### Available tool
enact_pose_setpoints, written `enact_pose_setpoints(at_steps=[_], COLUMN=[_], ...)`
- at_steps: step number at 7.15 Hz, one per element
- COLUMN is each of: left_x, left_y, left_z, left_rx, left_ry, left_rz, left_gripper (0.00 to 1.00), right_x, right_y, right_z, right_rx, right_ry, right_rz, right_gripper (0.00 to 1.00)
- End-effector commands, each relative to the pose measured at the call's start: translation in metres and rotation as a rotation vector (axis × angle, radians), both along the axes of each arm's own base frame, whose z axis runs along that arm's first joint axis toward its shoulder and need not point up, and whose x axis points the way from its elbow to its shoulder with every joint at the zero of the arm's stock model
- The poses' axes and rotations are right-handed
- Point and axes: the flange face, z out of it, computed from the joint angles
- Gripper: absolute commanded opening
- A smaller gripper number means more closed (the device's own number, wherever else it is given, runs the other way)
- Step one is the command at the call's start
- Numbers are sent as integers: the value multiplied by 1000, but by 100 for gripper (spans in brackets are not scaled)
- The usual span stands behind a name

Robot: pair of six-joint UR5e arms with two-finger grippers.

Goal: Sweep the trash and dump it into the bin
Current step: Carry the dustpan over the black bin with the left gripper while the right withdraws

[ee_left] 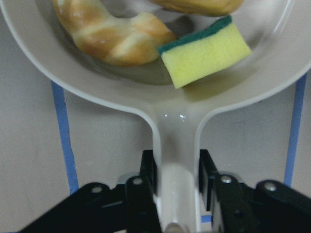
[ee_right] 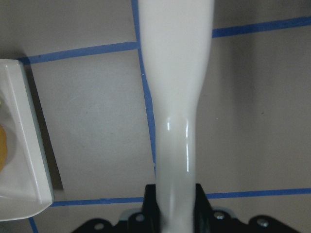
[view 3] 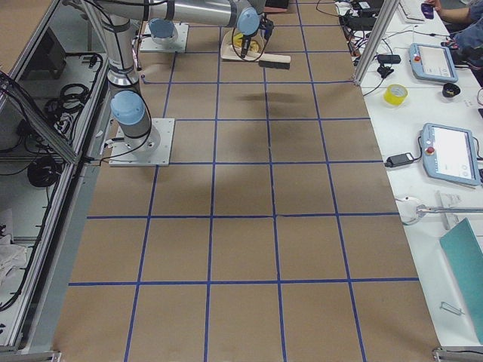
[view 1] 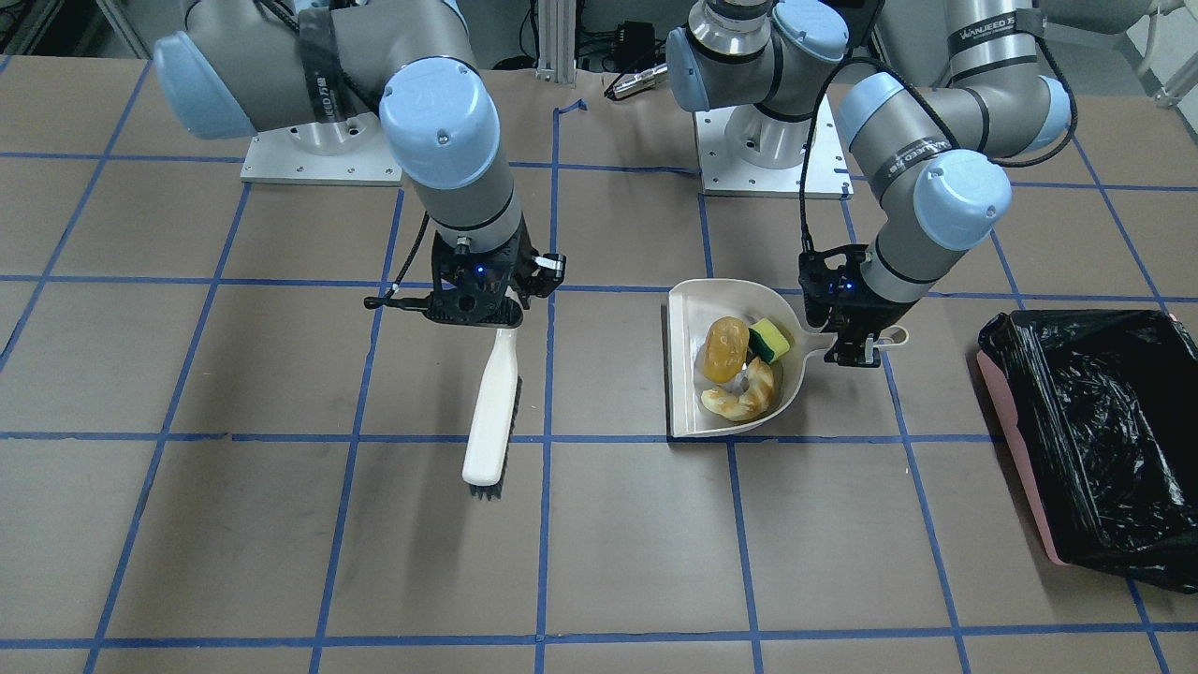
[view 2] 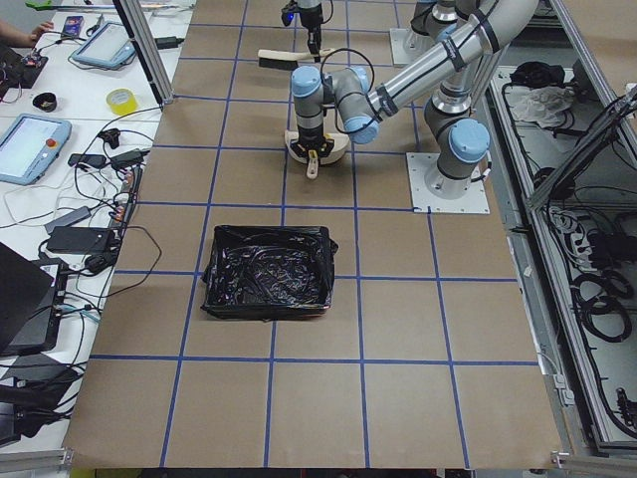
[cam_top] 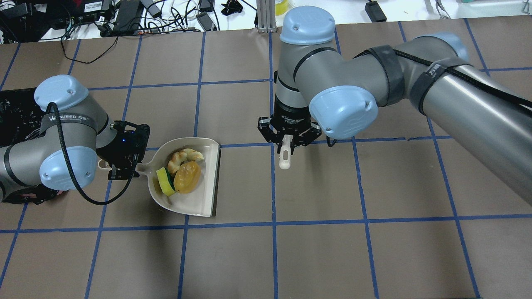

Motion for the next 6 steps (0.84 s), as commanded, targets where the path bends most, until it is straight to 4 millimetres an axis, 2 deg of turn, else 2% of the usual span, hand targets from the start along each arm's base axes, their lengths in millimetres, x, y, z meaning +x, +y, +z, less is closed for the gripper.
enact_pose_setpoints(at_steps=[1,2,3,4,5,6], left_x=[48,75,109,144,164,196], left_y=[-6,-13,-24,-37,-38,-32], left_z=[14,34,68,106,134,147], left_rx=[-35,-24,-6,7,21,0], left_ry=[80,105,148,155,158,148], left_rz=[111,166,230,281,312,373], left_gripper=[0,0,0,0,0,0], right_x=[-36,-40,-46,-67,-100,-129], right_y=[-15,-16,-21,-31,-45,-61], right_z=[-6,-5,-11,-11,-12,-17], right_rx=[26,26,35,33,22,14], right_ry=[-7,-9,-24,-24,-28,-38], right_rz=[52,58,63,45,60,90], right_gripper=[0,0,0,0,0,0])
